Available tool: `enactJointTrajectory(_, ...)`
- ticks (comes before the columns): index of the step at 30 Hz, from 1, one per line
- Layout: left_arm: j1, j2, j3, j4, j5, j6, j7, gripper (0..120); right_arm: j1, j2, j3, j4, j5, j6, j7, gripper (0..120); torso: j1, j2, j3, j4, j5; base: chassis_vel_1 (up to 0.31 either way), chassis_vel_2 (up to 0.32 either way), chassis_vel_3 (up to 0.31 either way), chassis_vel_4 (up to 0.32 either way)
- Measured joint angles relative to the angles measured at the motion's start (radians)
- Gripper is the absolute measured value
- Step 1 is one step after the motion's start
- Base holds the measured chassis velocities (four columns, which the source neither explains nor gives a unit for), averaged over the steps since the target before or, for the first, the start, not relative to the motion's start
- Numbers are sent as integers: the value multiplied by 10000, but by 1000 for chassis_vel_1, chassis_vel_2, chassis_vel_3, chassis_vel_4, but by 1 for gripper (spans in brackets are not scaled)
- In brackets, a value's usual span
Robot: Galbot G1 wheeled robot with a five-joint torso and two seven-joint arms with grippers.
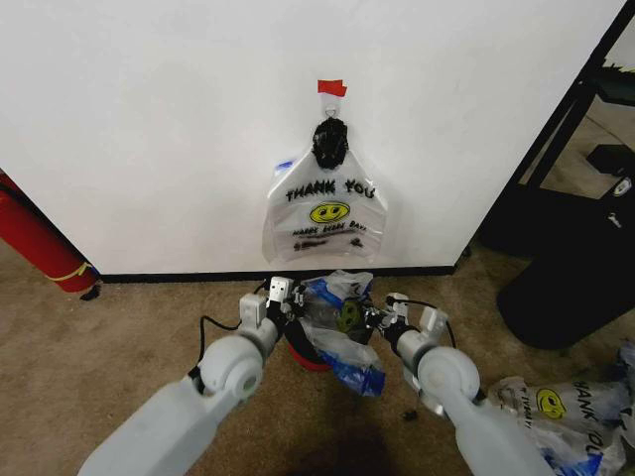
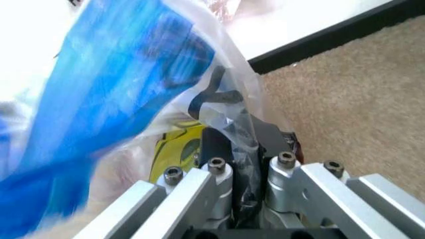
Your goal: Pick up the garbage bag from the wall and place it over the trash bin.
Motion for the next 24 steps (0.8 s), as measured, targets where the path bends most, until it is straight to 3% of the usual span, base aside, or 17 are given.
enactJointTrajectory(8, 702, 157, -758, -233, 469, -422, 136, 0, -1031, -672, 952, 928, -890, 185, -1149, 1, -1, 0, 0, 0, 1, 0, 0, 0, 0)
enactJointTrajectory(17, 1312, 266, -1013, -281, 893, -692, 255, 0, -1224, -931, 1661, 1283, -1042, 181, -1684, 1, 0, 0, 1, 1, 0, 0, 0, 0, 0)
enactJointTrajectory(20, 1591, 290, -1043, -286, 1426, -1599, 819, 4, -1269, -884, 1696, 1283, -1379, 301, -1901, 1, 0, 0, 1, 1, 1, 0, 0, 0, 0)
enactJointTrajectory(22, 1734, 343, -1161, -166, 2476, -2832, 1871, 13, -1315, -850, 1677, 1226, -1864, 514, -2184, 1, -1, 0, 1, 1, 1, 0, 0, 0, 0)
enactJointTrajectory(23, 1734, 343, -1161, -166, 2476, -2832, 1871, 13, -1315, -850, 1677, 1226, -1864, 514, -2184, 1, -1, 0, 1, 1, 1, 0, 0, 0, 0)
enactJointTrajectory(24, 1789, 400, -1214, -72, 3041, -3405, 2335, 18, -1329, -841, 1676, 1179, -2124, 619, -2313, 1, 0, 0, 1, 1, 0, 0, 0, 0, 0)
